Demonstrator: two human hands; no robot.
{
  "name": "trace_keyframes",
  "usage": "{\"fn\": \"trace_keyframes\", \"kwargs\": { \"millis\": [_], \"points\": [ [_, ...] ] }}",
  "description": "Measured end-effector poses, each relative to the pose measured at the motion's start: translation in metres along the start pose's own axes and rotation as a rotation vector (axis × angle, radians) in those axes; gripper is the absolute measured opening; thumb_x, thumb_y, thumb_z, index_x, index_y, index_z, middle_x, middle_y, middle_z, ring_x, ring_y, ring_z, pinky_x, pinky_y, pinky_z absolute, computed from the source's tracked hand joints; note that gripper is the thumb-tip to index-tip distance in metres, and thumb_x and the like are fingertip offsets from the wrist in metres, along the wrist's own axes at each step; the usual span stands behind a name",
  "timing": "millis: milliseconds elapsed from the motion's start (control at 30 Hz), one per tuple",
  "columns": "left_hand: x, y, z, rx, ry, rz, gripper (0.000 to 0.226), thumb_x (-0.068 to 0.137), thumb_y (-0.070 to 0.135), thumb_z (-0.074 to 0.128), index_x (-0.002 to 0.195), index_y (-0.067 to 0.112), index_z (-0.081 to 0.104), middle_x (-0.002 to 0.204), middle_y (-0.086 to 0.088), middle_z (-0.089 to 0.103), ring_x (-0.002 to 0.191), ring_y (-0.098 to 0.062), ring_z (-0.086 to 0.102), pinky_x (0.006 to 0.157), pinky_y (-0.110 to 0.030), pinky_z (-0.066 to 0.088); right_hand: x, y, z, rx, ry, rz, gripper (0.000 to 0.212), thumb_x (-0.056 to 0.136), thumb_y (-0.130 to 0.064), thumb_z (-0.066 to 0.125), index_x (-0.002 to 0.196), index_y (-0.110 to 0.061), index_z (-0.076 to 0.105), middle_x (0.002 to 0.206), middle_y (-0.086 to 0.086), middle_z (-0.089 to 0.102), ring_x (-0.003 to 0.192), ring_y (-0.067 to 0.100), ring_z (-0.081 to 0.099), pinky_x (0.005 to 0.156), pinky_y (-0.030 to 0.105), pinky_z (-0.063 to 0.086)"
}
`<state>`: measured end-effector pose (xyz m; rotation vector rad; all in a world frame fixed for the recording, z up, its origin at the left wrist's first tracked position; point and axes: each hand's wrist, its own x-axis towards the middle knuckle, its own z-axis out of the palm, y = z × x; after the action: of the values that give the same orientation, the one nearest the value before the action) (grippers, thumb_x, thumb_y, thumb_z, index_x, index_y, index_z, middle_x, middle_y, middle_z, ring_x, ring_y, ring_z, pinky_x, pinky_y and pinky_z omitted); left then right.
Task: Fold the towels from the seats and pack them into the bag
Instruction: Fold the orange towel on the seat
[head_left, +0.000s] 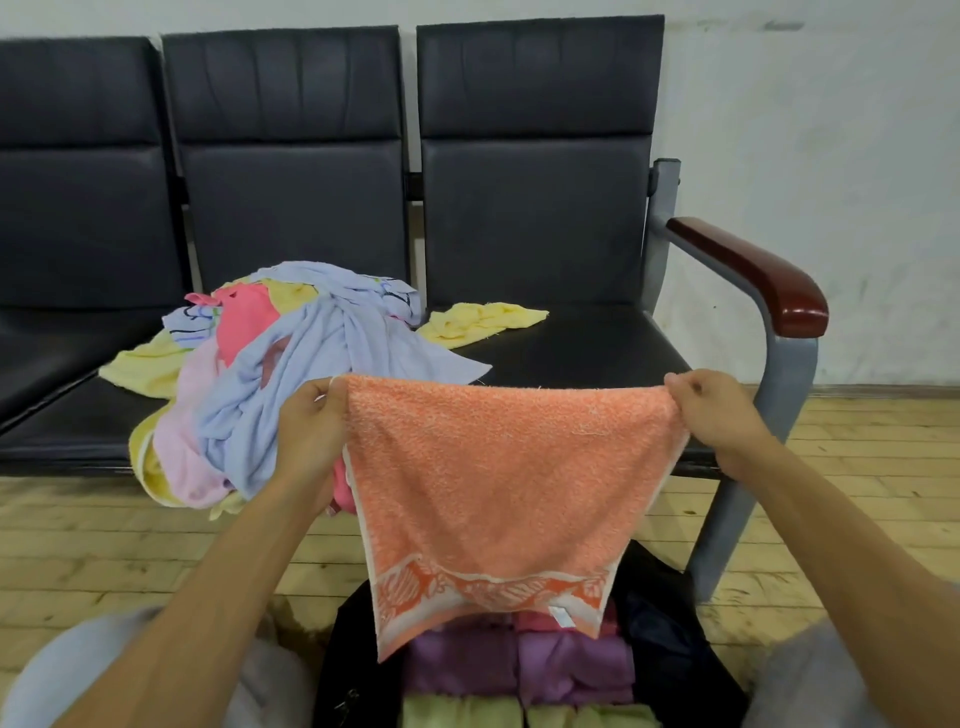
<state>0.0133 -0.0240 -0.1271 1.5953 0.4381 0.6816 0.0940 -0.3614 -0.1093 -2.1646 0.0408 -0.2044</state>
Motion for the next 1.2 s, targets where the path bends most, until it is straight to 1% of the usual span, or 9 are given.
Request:
{"fn": "trace_keyframes", "kwargs": {
  "millis": [133, 233, 333, 467, 633, 767, 967, 1100, 1200],
  "points": [
    [0.001, 0.0, 0.0, -0.1, -0.016, -0.073, 0.022, 0.103, 0.021, 0.047, 0.088, 0.015, 0.061, 0.091, -0.005, 0.064, 0.083, -0.017, 0.061, 0.07, -0.03, 0.049, 0.006, -0.002, -0.008, 0.718, -0.219, 0.294, 0.028, 0.099, -0.028, 0.054, 0.1, -0.003, 0.067, 0.091, 0.009, 0.064, 0.083, 0.017, 0.063, 0.075, 0.033, 0.051],
    [0.001, 0.002, 0.0, -0.153, -0.03, -0.137, 0.021, 0.103, 0.018, 0.047, 0.093, 0.008, 0.062, 0.091, -0.01, 0.064, 0.083, -0.022, 0.061, 0.074, -0.036, 0.051, 0.006, -0.004, -0.015, 0.835, -0.335, 0.189, 0.026, 0.091, -0.018, 0.064, 0.115, -0.01, 0.065, 0.104, 0.005, 0.066, 0.09, 0.013, 0.068, 0.075, 0.028, 0.055],
    [0.003, 0.003, 0.0, -0.207, -0.033, -0.176, 0.022, 0.103, 0.014, 0.045, 0.111, -0.001, 0.059, 0.096, -0.011, 0.065, 0.085, -0.022, 0.063, 0.072, -0.034, 0.052, -0.001, -0.01, -0.016, 0.615, -0.253, -0.013, 0.046, 0.078, 0.004, 0.072, 0.12, -0.016, 0.066, 0.115, 0.001, 0.066, 0.103, 0.015, 0.065, 0.079, 0.024, 0.054],
    [0.002, 0.006, 0.0, -0.214, -0.024, -0.157, 0.022, 0.103, 0.015, 0.045, 0.113, -0.001, 0.057, 0.094, -0.009, 0.064, 0.081, -0.018, 0.062, 0.069, -0.03, 0.05, -0.006, -0.008, -0.009, -0.109, 0.073, -0.338, 0.03, 0.085, 0.005, 0.067, 0.098, -0.021, 0.073, 0.099, -0.008, 0.065, 0.098, 0.01, 0.057, 0.08, 0.013, 0.042],
    [-0.001, 0.005, -0.001, -0.157, -0.072, -0.085, 0.02, 0.102, 0.021, 0.047, 0.096, 0.011, 0.063, 0.1, -0.011, 0.067, 0.09, -0.023, 0.063, 0.081, -0.038, 0.053, -0.002, -0.003, 0.0, -0.436, 0.094, -0.346, 0.021, 0.093, 0.003, 0.054, 0.103, -0.008, 0.068, 0.102, 0.01, 0.068, 0.096, 0.026, 0.062, 0.086, 0.033, 0.048],
    [-0.002, 0.005, -0.001, -0.118, -0.105, -0.036, 0.02, 0.101, 0.025, 0.048, 0.094, 0.015, 0.064, 0.098, -0.01, 0.068, 0.094, -0.027, 0.063, 0.085, -0.042, 0.051, 0.003, 0.007, 0.005, -0.426, 0.033, -0.235, 0.012, 0.1, -0.013, 0.048, 0.11, -0.008, 0.054, 0.093, 0.008, 0.062, 0.077, 0.022, 0.058, 0.07, 0.035, 0.049],
    [-0.001, 0.004, -0.001, -0.007, -0.05, 0.009, 0.017, 0.102, 0.028, 0.047, 0.098, 0.015, 0.059, 0.106, -0.013, 0.067, 0.1, -0.028, 0.063, 0.088, -0.045, 0.05, 0.008, 0.007, 0.008, 0.126, 0.119, 0.027, 0.02, 0.095, -0.02, 0.062, 0.111, -0.011, 0.052, 0.092, -0.008, 0.05, 0.095, 0.018, 0.054, 0.078, 0.037, 0.051],
    [0.0, 0.005, -0.003, -0.023, 0.006, 0.0, 0.014, 0.1, 0.024, 0.053, 0.108, 0.013, 0.054, 0.094, -0.004, 0.065, 0.09, -0.023, 0.064, 0.086, -0.048, 0.051, 0.003, 0.0, -0.004, 0.662, 0.034, 0.294, 0.024, 0.09, -0.023, 0.069, 0.109, -0.009, 0.065, 0.101, 0.004, 0.063, 0.094, 0.018, 0.061, 0.077, 0.035, 0.053],
    [-0.001, 0.006, -0.004, -0.071, -0.021, -0.029, 0.006, 0.097, 0.02, 0.057, 0.102, 0.016, 0.059, 0.094, 0.0, 0.064, 0.087, -0.021, 0.062, 0.09, -0.051, 0.051, -0.001, -0.005, -0.009, 0.713, 0.014, 0.256, 0.017, 0.091, -0.021, 0.065, 0.103, -0.01, 0.07, 0.102, 0.003, 0.066, 0.094, 0.015, 0.061, 0.077, 0.03, 0.052]
  ]
}}
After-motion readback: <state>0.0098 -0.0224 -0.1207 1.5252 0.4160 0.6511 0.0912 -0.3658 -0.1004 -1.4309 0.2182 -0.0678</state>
